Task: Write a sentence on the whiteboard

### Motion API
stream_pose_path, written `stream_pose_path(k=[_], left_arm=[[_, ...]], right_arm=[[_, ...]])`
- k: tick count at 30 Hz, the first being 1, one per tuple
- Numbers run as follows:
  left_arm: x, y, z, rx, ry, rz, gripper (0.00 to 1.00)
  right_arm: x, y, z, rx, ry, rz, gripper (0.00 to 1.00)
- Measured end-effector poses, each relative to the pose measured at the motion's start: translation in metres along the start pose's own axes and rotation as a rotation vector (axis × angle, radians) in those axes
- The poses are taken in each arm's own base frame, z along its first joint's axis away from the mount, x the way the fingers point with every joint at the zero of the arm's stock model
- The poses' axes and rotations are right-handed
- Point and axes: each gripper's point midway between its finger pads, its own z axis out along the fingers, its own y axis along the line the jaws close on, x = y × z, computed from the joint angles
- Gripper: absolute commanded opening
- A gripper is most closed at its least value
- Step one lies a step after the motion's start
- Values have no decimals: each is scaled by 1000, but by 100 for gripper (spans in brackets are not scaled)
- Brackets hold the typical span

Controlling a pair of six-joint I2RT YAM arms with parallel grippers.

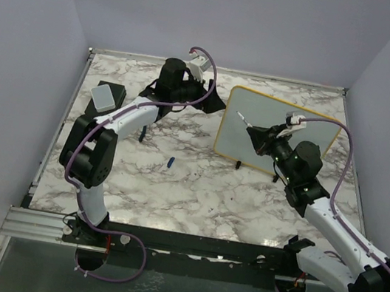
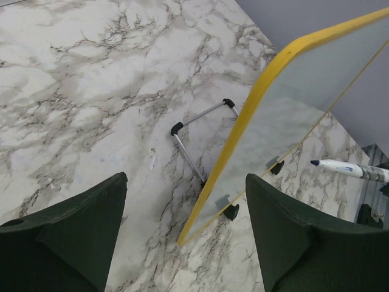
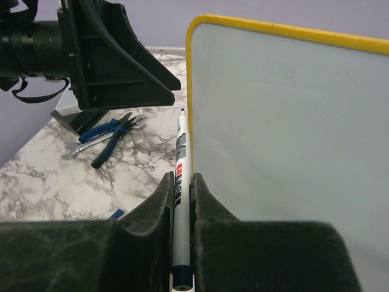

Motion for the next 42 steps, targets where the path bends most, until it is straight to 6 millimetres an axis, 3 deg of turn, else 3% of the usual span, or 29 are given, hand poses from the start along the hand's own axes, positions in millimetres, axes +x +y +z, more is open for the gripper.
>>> stream_pose_path(k=[8,21,32,42], left_arm=[[-3,-9,5,52,-26,2,62],[13,-22,19,97,7,-9,41],[16,-26,22,105,13,-8,33],[16,-26,22,105,13,-7,30]], right_arm=[[13,-3,9,28,31,-21,1],[-6,-8,26,79,-30,-71,1],[0,-13,33,108,-15,-92,1],[5,-22,34,152,-7,-98,1]])
